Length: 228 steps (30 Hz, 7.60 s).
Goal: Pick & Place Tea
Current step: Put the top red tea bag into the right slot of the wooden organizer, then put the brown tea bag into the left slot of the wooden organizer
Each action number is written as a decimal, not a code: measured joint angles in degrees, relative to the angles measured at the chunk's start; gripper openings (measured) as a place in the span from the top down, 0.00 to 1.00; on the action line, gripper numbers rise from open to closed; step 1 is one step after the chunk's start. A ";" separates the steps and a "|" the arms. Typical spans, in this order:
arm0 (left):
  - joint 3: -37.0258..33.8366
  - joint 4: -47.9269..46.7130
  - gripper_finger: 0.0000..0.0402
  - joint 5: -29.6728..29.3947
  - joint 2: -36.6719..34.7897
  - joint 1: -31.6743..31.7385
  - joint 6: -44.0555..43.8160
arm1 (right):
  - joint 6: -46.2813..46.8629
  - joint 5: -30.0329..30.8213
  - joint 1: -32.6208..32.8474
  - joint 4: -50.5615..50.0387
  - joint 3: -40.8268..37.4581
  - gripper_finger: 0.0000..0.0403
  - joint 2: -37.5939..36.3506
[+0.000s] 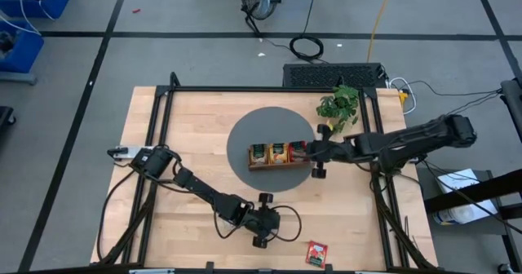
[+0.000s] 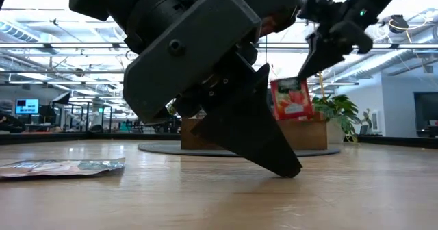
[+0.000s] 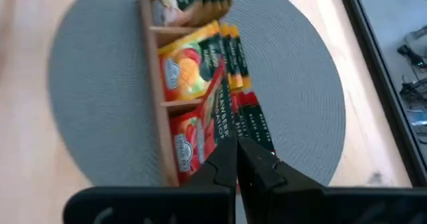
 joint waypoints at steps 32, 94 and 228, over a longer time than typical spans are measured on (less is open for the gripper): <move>-0.16 -8.37 0.82 -6.28 -6.75 -2.25 -0.97 | 2.36 -2.98 -1.39 13.48 -8.05 0.57 -2.02; -11.67 -13.02 0.82 -12.63 -8.36 -8.76 -37.14 | 6.48 -21.11 18.19 45.51 -10.45 0.81 15.36; -18.58 -19.33 0.82 -23.92 -15.76 -1.34 -37.32 | 36.09 -20.72 9.49 73.13 -8.49 0.51 46.86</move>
